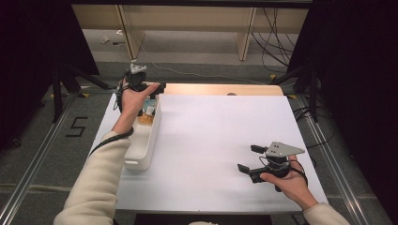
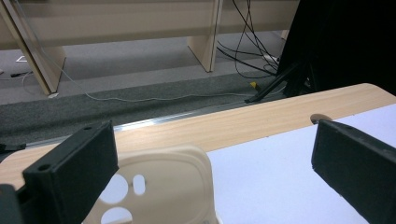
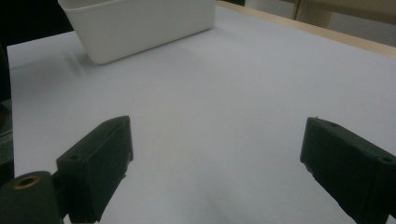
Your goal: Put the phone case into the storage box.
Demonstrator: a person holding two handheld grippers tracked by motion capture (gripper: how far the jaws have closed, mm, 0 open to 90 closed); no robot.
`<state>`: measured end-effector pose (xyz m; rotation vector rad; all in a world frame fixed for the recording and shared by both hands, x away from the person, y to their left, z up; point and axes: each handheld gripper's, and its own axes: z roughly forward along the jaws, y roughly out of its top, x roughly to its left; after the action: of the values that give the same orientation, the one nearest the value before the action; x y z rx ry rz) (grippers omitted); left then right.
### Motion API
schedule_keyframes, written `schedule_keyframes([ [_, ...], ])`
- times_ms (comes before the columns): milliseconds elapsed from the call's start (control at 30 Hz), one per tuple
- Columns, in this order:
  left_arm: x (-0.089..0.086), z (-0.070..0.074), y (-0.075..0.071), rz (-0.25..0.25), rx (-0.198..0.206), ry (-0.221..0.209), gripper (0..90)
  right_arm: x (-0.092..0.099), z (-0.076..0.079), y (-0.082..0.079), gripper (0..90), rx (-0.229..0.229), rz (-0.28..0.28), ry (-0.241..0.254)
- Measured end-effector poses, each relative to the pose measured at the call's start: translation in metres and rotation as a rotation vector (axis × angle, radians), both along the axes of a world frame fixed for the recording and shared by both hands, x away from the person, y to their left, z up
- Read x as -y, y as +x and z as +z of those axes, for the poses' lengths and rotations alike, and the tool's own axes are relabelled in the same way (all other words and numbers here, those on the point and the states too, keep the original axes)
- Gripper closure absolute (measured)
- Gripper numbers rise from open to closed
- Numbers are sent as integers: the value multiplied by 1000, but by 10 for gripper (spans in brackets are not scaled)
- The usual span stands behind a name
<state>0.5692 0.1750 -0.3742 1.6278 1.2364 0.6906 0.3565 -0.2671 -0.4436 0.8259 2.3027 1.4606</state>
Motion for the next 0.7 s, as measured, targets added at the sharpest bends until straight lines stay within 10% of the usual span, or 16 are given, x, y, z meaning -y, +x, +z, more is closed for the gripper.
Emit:
schedule_keyframes([
  [700, 0, 0, -35, -115, 2, -36, 22, 0, 1, 0, 102, 1, -2, -1],
])
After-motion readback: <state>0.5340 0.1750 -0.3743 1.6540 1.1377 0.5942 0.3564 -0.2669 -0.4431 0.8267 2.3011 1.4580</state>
